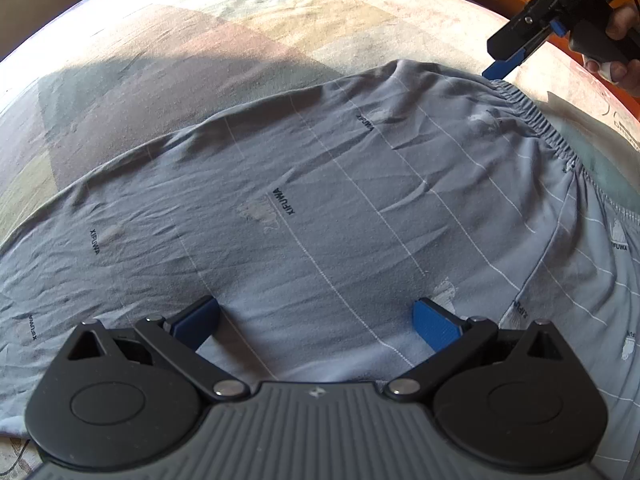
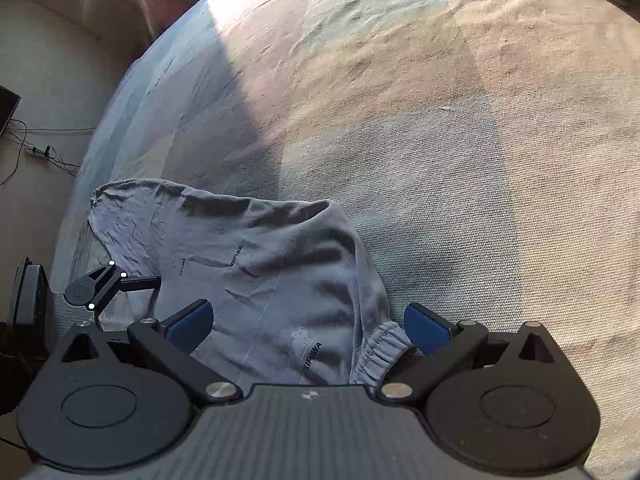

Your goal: Fold clothes

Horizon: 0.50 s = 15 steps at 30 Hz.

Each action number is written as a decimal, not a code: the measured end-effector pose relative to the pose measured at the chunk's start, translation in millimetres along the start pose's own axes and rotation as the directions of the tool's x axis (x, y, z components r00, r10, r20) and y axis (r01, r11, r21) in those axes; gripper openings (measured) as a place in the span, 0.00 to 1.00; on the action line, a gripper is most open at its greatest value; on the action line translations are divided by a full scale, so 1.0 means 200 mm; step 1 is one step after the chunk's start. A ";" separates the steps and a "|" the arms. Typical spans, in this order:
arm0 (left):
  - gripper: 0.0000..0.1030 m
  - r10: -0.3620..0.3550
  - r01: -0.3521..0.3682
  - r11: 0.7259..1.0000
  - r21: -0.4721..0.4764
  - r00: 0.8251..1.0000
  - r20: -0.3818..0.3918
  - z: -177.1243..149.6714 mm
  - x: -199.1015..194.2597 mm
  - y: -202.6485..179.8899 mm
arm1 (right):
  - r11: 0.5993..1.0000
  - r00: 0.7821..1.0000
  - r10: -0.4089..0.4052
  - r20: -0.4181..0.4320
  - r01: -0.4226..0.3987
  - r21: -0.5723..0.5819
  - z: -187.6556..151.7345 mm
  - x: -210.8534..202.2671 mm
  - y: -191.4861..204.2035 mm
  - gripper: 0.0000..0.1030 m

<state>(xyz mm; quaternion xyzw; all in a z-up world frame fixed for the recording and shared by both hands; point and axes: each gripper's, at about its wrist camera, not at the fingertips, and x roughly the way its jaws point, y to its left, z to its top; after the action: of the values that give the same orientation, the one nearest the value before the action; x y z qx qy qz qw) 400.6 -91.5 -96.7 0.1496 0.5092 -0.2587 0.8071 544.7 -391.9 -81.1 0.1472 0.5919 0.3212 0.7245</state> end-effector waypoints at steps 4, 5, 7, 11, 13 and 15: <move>1.00 -0.004 0.004 1.000 0.000 1.000 0.005 0.00 0.00 0.00 | 0.997 0.996 0.065 -0.055 -0.064 0.033 0.06 0.02 -0.07 1.00; 1.00 -0.004 0.004 1.000 0.000 1.000 0.006 0.00 0.00 0.00 | 0.996 0.995 0.079 -0.069 -0.076 0.042 0.07 0.03 -0.09 1.00; 1.00 -0.006 0.006 1.000 -0.001 1.000 0.009 0.00 0.00 0.01 | 0.990 0.986 0.133 -0.102 -0.126 0.070 0.10 0.06 -0.12 1.00; 1.00 -0.010 0.010 1.000 -0.001 1.000 0.014 -0.01 0.00 0.01 | 0.973 0.963 0.222 -0.153 -0.211 0.089 0.17 0.13 -0.14 1.00; 1.00 -0.009 0.009 1.000 -0.002 1.000 0.016 -0.01 0.00 0.01 | 0.963 0.950 0.265 -0.164 -0.250 0.104 0.20 0.16 -0.15 1.00; 1.00 -0.009 0.009 1.000 -0.004 1.000 0.016 -0.01 0.00 0.01 | 0.947 0.934 0.313 -0.173 -0.292 0.134 0.25 0.19 -0.19 1.00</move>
<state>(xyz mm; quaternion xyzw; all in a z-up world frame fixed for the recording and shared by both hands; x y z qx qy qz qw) 400.0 -89.3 -97.7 0.1437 0.5039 -0.2623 0.8103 605.8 -387.8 -119.3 0.2433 0.6453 0.4096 0.5971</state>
